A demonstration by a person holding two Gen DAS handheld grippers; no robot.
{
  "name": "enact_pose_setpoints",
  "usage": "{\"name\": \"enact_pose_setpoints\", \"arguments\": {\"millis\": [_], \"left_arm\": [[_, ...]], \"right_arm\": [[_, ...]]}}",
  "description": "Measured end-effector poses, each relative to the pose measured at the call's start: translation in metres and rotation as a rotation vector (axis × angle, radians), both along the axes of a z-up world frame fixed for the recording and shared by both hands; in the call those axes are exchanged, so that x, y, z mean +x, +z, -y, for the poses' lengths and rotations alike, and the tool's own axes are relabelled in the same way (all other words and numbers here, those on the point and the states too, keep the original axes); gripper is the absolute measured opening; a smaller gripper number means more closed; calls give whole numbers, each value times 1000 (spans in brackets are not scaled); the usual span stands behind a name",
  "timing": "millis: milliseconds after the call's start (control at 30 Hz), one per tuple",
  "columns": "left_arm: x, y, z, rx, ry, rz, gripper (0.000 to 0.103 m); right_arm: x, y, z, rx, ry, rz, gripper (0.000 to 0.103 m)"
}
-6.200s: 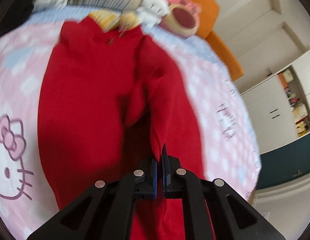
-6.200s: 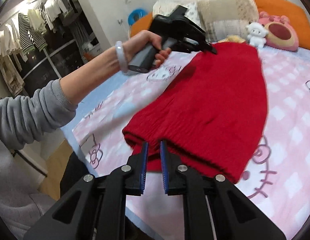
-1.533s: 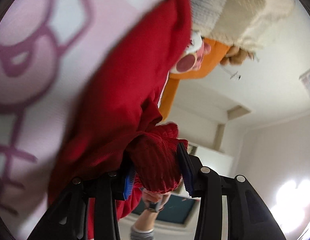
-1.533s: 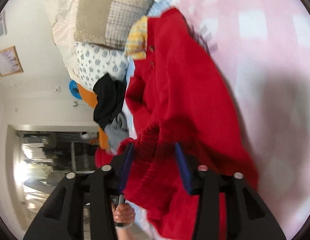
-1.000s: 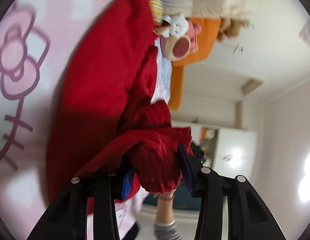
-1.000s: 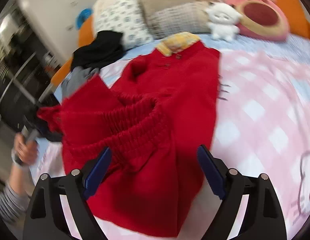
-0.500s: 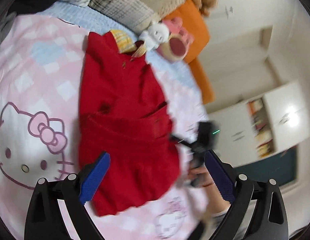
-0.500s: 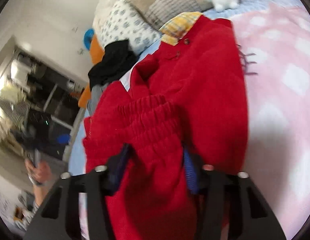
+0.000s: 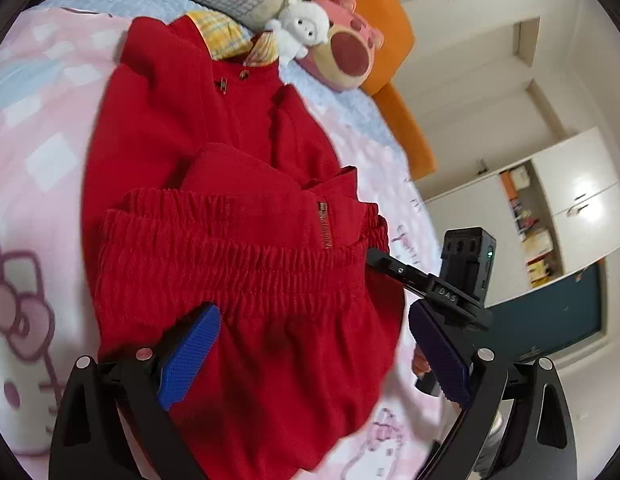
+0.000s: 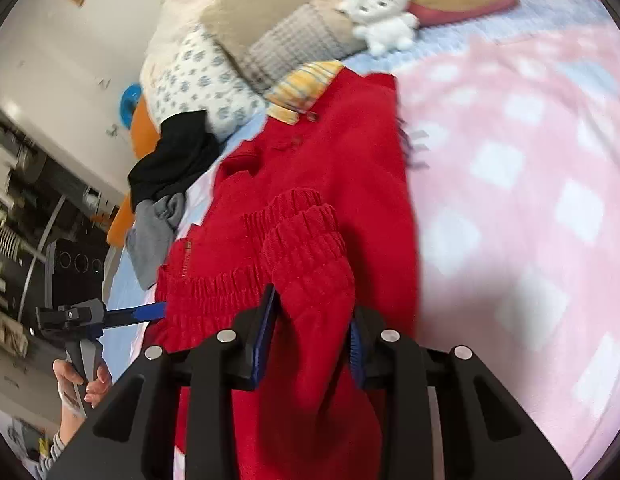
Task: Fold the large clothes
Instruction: 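Lay the ribbed hem over the sweater body toward the collar with both tools, then open both tools and release the folded hem on the sweater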
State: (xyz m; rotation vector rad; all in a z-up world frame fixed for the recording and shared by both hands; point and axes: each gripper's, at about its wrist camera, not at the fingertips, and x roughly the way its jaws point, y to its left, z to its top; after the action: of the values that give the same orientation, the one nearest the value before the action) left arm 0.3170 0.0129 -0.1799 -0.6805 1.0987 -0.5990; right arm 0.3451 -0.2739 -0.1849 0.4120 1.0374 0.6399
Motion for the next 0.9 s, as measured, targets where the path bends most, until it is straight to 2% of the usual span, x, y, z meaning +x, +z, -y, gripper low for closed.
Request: {"name": "enact_pose_setpoints", "arguments": {"millis": [67,133,167,200,267,300,367,433,467,533,567,600,633,667,733,800,900], "left_arm": [[4,-5,11,68,-22,13,96],[4,-2,21,142,-47,23,97],[2,4,26,188,-59,30,97],[-1,11,29,223,-67,37,97],[-9,27,31,268,-78,66,97],[-17,43,31,279,-84,123,97],[-27,67,28,239,-97,215,97],[-29,76,28,171,-103,254,98],[-27,76,30,171,-101,258,98],[-19,63,37,221,-87,227,98],[-9,48,40,251,-72,178,98],[-1,36,42,280,-53,140,97],[6,24,42,290,-42,105,97],[15,11,42,285,-37,83,97],[20,4,42,286,-29,100,97],[25,2,52,352,-44,114,100],[24,4,68,461,-75,119,100]], "right_arm": [[2,-17,5,37,-31,-26,37],[1,-21,4,31,-39,-2,47],[-1,-17,3,11,-37,11,52],[-2,-9,4,-25,-45,20,66],[-8,15,7,-80,-68,80,67],[-12,28,8,-88,-66,126,67],[-24,62,2,-100,-17,235,65],[-29,76,-11,-61,53,257,48],[-30,76,-24,-56,99,235,45],[-32,69,-50,-109,157,221,37],[-30,63,-63,-174,162,219,37],[-23,50,-73,-268,133,201,29],[-13,38,-75,-299,95,163,22],[-1,27,-72,-297,50,119,22],[11,12,-69,-268,11,83,19],[16,3,-77,-303,1,99,20],[14,5,-88,-365,1,136,20]]}}
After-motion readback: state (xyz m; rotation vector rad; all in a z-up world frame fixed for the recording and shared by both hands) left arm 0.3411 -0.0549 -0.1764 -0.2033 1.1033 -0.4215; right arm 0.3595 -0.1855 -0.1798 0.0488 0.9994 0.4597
